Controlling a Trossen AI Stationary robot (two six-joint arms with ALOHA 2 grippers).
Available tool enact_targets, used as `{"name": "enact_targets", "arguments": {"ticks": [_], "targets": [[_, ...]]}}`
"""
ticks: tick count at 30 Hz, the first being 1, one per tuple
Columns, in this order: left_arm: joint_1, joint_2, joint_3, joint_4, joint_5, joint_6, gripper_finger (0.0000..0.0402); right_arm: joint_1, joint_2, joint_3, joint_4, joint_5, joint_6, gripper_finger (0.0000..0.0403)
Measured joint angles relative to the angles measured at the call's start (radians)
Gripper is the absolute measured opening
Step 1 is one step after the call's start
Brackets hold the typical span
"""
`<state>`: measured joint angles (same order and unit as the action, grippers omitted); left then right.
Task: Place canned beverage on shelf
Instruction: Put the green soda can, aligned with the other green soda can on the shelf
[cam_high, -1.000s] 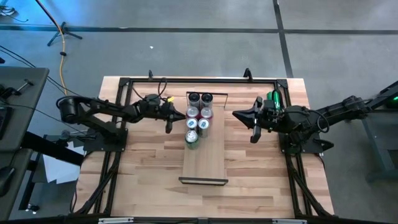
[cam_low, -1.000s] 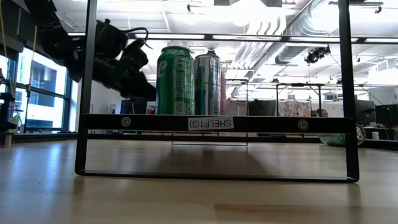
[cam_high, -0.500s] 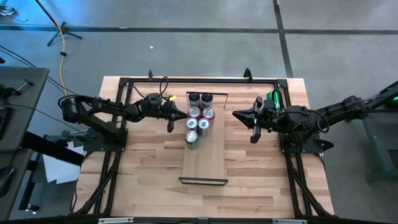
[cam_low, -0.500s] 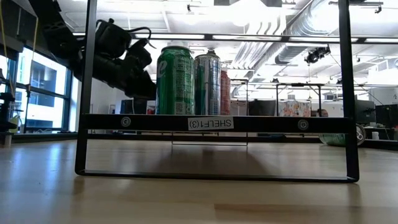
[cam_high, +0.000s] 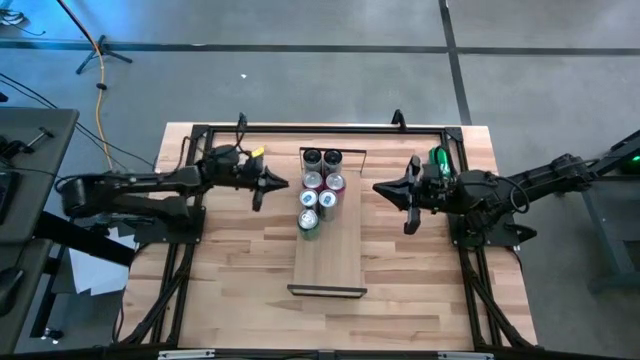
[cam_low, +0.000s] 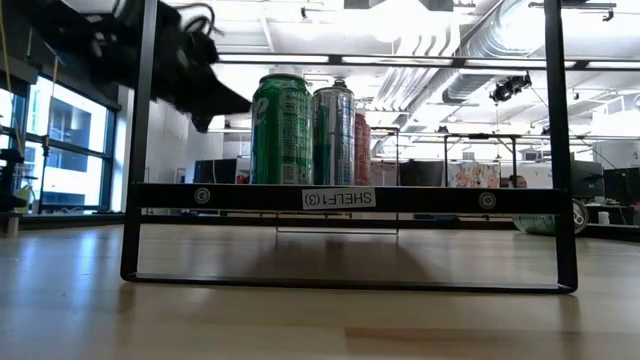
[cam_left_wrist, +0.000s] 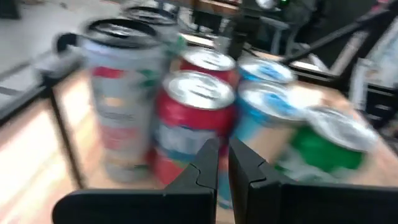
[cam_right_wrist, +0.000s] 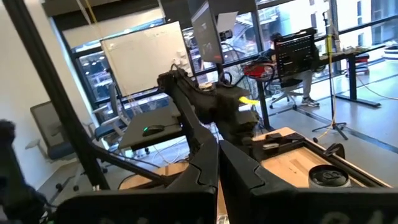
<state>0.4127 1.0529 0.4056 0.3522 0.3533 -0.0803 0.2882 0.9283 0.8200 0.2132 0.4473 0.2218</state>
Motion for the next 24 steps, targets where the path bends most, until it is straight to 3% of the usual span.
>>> {"name": "enact_targets", "arguments": {"ticks": [6,14,17,24], "targets": [[-0.195,-0.166,-0.001,-0.138,-0.125,-0.102,0.0000,0.000,-0.001,0.000,-0.022,-0.031,-0.045,0.0000],[-0.468,-0.262,0.002,0.104,-0.418,-0.152,0.0000,0.000,-0.029,0.000,-0.057,-0.056,-0.074,0.0000],[-0.518,-0.264,0.061,0.105,-0.453,-0.124,0.0000,0.000,-0.045,0.000,-0.079,-0.076,-0.073,0.0000],[-0.557,-0.231,0.290,-0.155,-0.543,0.035,0.0000,0.000,-0.060,0.000,-0.140,-0.078,-0.065,0.0000]]}}
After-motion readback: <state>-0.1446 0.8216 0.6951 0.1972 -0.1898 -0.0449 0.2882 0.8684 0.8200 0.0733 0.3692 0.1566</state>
